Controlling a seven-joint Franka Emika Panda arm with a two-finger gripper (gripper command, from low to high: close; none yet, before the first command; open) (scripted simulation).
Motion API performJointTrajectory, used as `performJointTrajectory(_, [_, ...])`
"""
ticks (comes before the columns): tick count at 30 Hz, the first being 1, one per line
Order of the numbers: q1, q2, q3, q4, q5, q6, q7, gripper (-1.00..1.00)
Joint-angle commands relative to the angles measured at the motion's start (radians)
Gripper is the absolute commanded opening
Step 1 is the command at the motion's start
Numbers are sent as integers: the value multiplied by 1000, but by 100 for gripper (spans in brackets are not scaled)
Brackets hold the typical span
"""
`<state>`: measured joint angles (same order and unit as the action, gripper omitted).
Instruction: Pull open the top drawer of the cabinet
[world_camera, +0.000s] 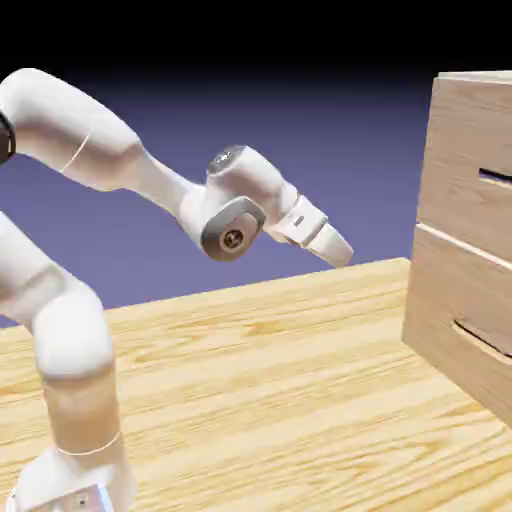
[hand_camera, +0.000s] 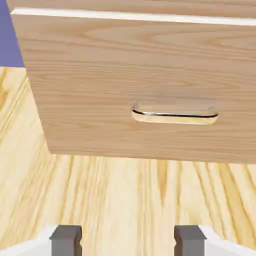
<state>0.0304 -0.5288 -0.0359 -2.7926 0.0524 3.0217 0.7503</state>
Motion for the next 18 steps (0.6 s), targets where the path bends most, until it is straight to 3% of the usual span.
performJointTrajectory(1, [15, 34, -30, 14, 44, -13, 8, 0])
performJointTrajectory(18, [275, 615, -535, 259, 783, -228, 138, 0])
